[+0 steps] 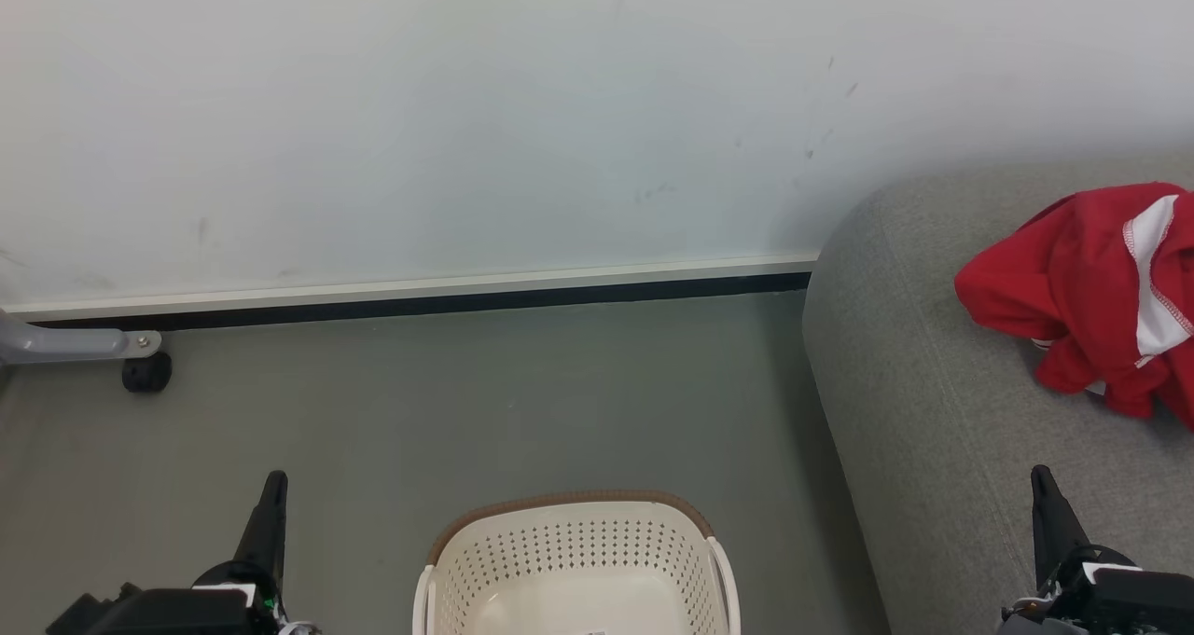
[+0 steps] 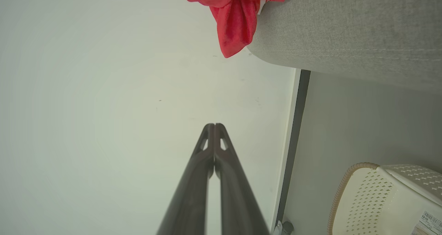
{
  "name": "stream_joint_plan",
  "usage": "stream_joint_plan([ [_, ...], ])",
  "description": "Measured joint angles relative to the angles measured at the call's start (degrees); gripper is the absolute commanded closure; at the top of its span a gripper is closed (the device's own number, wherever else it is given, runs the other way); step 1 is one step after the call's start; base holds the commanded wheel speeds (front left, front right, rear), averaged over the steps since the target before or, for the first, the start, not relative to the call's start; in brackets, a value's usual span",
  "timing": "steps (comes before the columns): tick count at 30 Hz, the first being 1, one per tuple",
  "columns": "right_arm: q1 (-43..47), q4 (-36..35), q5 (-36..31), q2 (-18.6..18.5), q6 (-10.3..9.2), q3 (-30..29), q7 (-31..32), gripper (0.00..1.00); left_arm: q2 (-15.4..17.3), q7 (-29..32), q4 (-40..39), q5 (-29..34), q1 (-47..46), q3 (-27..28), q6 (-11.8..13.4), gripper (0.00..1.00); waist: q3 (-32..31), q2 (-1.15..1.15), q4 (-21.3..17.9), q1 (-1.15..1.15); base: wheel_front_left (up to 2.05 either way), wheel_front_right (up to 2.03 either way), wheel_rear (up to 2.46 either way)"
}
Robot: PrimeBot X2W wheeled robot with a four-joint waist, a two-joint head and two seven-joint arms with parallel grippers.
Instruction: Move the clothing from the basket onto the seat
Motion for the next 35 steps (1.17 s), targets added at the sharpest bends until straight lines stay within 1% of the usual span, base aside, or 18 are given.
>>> stream_joint_plan([
  [35,0.0,0.0,0.0,0.0,0.01,0.0,0.0,1.00,0.0,0.0,0.0,0.0,0.0,0.0,0.0,1.00,0.0,0.00,0.0,0.00,0.00,0.00,0.00],
])
